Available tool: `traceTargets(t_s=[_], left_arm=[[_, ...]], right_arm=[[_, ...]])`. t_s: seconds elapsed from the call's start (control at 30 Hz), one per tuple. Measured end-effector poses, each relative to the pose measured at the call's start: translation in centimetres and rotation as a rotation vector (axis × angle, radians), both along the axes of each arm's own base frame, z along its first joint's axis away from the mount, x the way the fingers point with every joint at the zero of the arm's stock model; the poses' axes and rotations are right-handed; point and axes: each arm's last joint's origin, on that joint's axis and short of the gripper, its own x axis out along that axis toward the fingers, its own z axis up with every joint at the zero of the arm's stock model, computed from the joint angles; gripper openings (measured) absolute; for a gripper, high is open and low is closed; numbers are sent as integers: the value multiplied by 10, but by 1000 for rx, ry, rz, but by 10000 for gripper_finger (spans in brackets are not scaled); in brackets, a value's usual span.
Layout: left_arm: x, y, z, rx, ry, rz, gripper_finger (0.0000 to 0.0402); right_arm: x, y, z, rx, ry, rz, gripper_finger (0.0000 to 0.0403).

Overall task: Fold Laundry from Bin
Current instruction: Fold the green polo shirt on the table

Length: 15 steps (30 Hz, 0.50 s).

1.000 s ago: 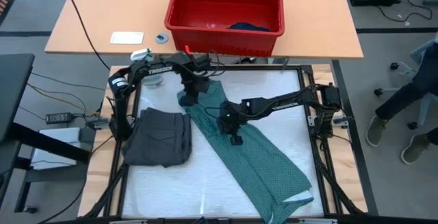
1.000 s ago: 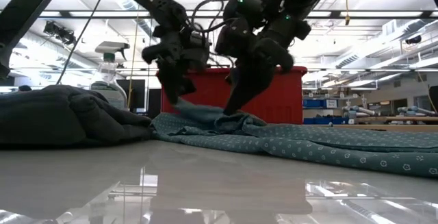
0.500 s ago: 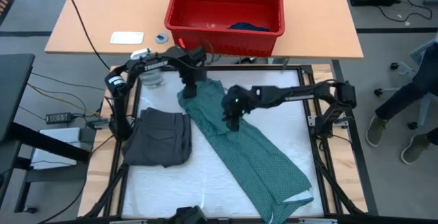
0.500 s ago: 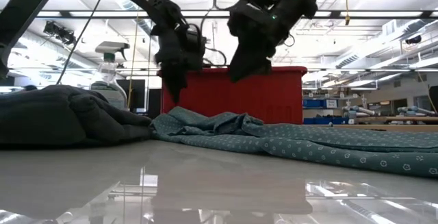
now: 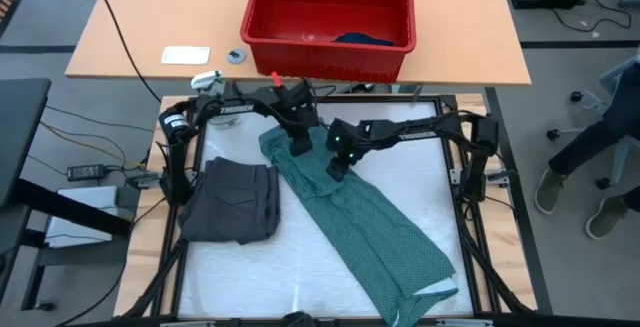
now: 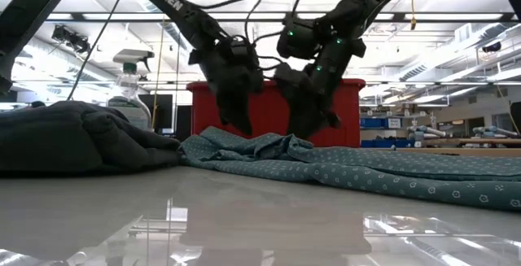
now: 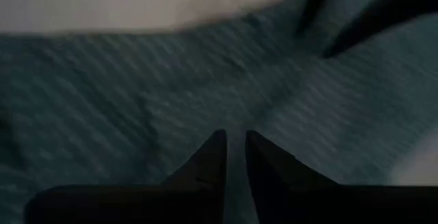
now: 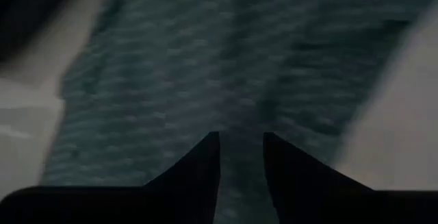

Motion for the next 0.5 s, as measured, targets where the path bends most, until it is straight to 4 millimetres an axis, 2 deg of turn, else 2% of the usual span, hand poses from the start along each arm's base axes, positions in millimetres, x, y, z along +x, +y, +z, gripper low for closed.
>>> traceTargets(t_s=[0.13,0.23,0.33,0.5], left_arm=[[9,9,-6,54,-100,58,51],[15,13,-22,55,-96,64,44],[21,19,-38,25,-73,108,37],[22,27,-48,1,-60,189,22]], right_arm=[[-17,-11,9,24,66,-15,119],[-26,-10,14,41,111,19,119],[-34,-7,21,77,106,39,119],[-48,12,33,137,69,44,119]])
